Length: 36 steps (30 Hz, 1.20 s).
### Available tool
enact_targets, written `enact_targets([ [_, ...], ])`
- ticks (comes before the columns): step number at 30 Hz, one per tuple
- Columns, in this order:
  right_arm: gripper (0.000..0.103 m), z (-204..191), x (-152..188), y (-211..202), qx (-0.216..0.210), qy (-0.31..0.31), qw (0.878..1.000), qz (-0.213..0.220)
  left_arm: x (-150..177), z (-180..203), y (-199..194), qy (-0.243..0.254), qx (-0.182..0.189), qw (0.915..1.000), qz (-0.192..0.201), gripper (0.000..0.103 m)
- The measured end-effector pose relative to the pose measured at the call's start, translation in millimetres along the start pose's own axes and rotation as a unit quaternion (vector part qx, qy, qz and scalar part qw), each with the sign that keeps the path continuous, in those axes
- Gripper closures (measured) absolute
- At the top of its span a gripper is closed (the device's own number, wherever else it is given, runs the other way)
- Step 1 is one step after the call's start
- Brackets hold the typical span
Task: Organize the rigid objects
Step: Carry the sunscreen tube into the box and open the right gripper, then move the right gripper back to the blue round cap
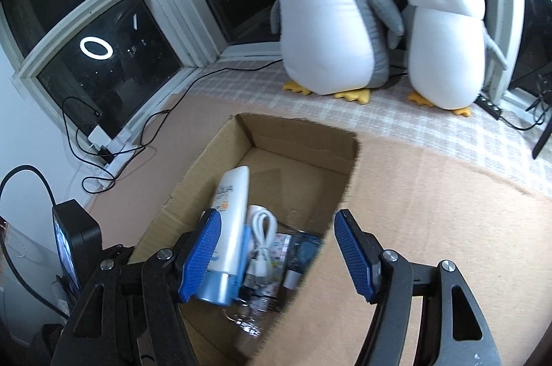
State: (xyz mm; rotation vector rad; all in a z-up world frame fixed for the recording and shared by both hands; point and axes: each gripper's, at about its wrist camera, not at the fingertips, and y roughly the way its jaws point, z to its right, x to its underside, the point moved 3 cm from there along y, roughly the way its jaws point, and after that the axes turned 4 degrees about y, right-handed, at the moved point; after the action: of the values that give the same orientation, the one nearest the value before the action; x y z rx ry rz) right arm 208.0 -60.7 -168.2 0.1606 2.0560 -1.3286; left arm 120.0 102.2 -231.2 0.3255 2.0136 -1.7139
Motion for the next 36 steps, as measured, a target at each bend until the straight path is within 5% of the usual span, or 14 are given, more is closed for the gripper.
enact_targets([
  [16,0.039,107.7,10.9,-56.0,0.088,0.057,0.993,0.048,-0.2,-0.5,-0.7,0.001,-0.002,1.0,0.0,0.083],
  [28,0.039,229.1,45.7,-100.3,0.214,0.114,0.968,0.063,-0.7,-2.5,-0.1,0.003,-0.003,1.0,-0.001,0.083],
  [36,0.039,285.3,56.7,-107.9,0.261,0.126,0.955,0.06,-0.5,-0.3,-0.2,0.004,-0.006,1.0,-0.002,0.083],
])
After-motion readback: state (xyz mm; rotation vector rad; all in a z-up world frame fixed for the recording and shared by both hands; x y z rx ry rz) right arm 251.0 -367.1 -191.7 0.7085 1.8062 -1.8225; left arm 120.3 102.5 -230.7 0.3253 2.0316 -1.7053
